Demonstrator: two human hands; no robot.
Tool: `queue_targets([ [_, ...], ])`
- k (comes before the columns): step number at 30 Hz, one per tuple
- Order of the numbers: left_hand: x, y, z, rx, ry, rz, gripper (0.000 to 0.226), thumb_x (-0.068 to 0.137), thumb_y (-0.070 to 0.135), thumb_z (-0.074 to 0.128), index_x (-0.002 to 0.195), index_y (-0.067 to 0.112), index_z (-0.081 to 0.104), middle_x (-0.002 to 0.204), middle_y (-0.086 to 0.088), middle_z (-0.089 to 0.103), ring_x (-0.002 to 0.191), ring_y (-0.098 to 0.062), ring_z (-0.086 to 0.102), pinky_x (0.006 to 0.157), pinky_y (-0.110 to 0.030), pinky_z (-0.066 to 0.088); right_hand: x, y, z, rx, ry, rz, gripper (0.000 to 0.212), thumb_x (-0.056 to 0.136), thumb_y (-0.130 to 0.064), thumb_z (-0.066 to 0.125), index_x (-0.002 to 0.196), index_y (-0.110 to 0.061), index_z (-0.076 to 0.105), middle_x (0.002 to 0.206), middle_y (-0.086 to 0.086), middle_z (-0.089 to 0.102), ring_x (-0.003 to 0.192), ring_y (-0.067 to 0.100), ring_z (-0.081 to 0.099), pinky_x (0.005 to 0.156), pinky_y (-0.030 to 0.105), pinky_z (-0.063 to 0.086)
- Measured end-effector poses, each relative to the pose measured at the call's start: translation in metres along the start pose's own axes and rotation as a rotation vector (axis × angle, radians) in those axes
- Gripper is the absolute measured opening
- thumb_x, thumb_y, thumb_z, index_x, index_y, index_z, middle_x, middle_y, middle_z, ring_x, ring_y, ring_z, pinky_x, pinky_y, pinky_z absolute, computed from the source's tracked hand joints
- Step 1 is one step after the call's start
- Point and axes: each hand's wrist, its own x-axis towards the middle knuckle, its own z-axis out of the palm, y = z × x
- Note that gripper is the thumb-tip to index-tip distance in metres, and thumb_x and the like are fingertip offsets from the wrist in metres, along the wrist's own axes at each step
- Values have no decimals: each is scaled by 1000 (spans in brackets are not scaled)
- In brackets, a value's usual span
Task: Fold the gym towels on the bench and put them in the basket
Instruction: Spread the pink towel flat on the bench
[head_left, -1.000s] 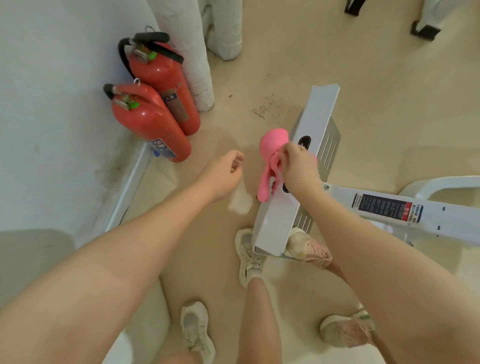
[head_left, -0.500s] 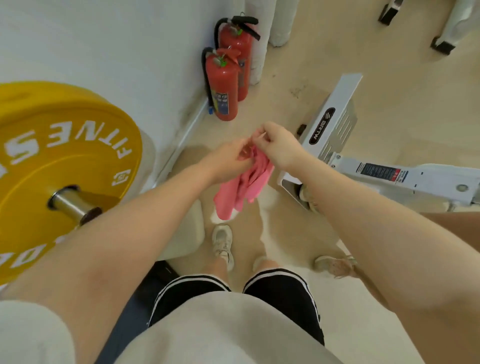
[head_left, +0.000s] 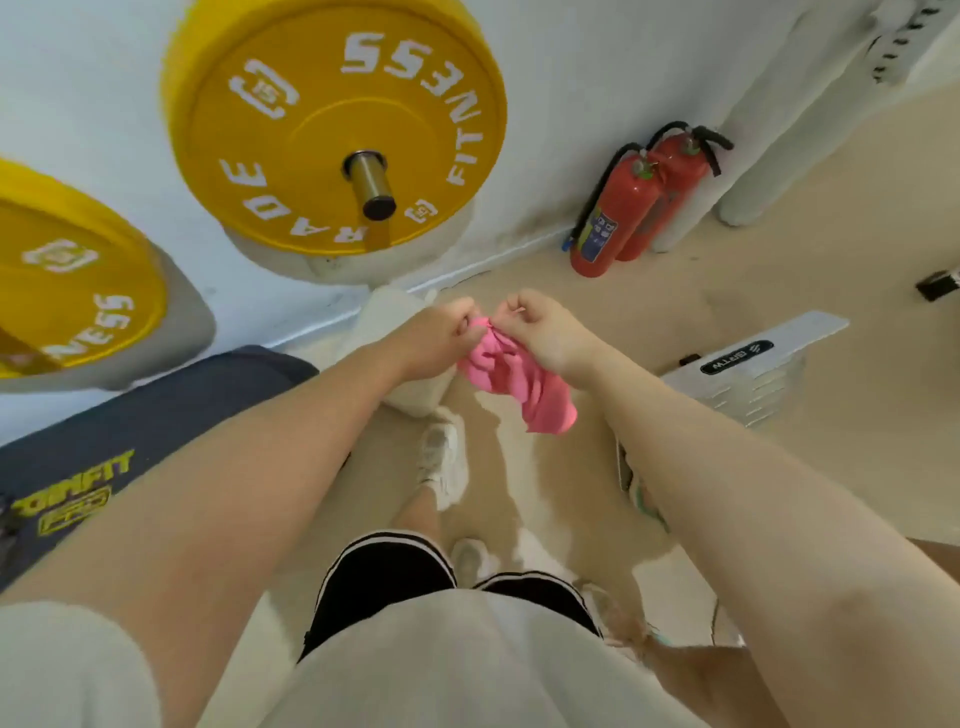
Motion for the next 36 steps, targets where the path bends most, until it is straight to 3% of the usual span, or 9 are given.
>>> queue_targets([
  [5,-107,-52,-18,-113,207,-151,19,93,11,39,76,14,45,67,2,41,68,-18,38,58,-27,30,-25,-32,78,-213,-241,-112,14,82,-17,69,86,-11,58,70,-7,51,64,4,46,59,17,37],
  [10,-219,-106,-30,-58,370,-261,19,92,18,44,83,7,57,84,-9,60,75,-15,47,62,-23,34,-41,-60,171,-397,-390,-206,18,83,-6,61,73,-18,54,70,-4,51,64,7,45,56,17,34],
  [14,-313,-157,-36,-213,595,-353,23,80,37,51,74,15,56,73,4,57,67,-9,48,53,-13,33,-64,-82,251,-607,-278,-438,9,86,-11,55,80,-16,51,79,2,55,75,21,48,61,26,25],
  [17,-382,-192,-40,-146,587,-408,29,78,42,60,65,19,49,60,7,44,59,-10,41,51,-17,30,-86,-97,316,-665,-261,-543,7,89,-16,52,82,-14,54,82,4,59,78,22,49,64,29,31],
  [19,-424,-216,-43,-38,563,-433,38,65,53,52,55,21,33,54,4,33,56,-14,32,51,-17,28,-99,-103,362,-711,-271,-599,11,89,-16,50,88,-9,58,91,8,64,84,26,54,70,33,41],
  [23,-492,-279,-48,-28,704,-501,29,73,36,56,57,16,43,52,5,37,66,-21,37,55,-18,31,-126,-116,450,-786,-206,-659,17,92,-18,46,97,-7,59,102,11,62,94,29,56,77,40,48],
  [29,-562,-369,-70,-294,847,-500,29,84,29,58,63,9,55,57,-1,43,62,-15,38,55,-20,29,-141,-127,549,-741,2,-499,21,92,-14,40,99,-5,58,102,14,59,92,34,56,73,40,45],
  [32,-564,-403,-88,-455,934,-475,17,91,14,55,75,9,55,58,3,39,58,-11,35,54,-20,29,-123,-129,571,-741,104,-401,22,93,-13,35,101,-5,55,92,12,59,81,32,52,67,38,41],
  [36,-553,-435,-106,-554,904,-447,16,94,10,46,79,8,54,63,1,44,60,-11,40,58,-20,32,-100,-129,588,-747,152,-303,23,95,-15,36,104,-3,53,89,18,61,74,29,44,67,40,40],
])
